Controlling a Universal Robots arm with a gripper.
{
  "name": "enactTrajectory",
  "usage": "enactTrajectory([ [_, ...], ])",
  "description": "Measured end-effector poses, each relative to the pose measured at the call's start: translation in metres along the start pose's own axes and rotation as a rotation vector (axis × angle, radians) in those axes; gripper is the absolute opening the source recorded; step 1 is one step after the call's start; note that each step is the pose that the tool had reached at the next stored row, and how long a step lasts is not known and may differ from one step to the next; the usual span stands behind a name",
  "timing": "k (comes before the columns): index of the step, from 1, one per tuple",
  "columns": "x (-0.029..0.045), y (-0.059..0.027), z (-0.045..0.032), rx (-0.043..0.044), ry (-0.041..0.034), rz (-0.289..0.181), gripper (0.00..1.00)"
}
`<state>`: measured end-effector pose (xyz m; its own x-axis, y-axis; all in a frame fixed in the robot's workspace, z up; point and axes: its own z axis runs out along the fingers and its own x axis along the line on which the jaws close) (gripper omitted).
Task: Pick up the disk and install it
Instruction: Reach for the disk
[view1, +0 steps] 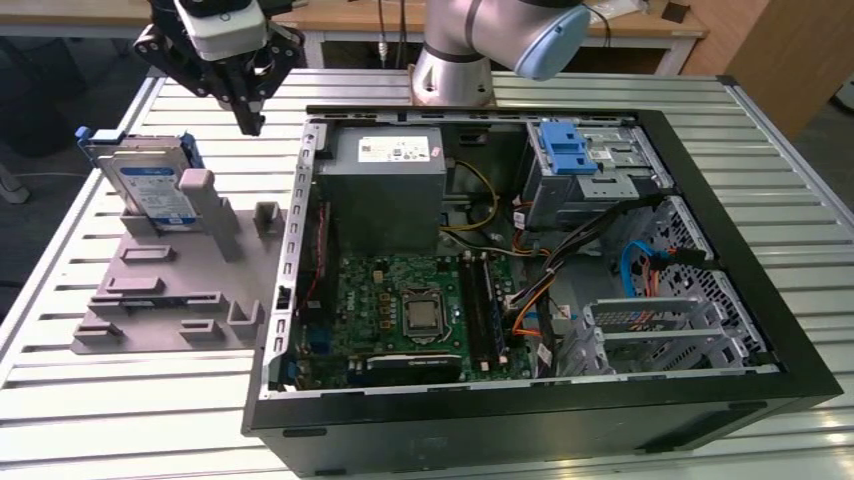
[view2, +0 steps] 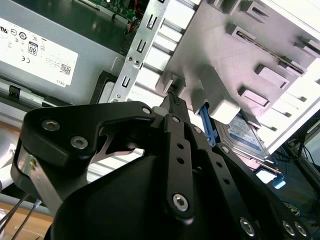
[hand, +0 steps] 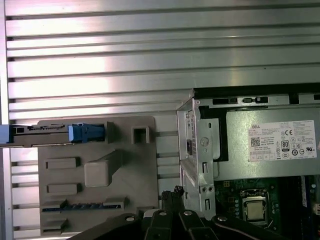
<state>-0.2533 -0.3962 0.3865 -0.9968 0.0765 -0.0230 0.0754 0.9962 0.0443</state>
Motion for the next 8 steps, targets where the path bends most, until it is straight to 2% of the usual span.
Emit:
enactTrajectory([
  [8,0.0060,-0.0005,0.0001,0.0000,0.0001,0.000,0.11],
])
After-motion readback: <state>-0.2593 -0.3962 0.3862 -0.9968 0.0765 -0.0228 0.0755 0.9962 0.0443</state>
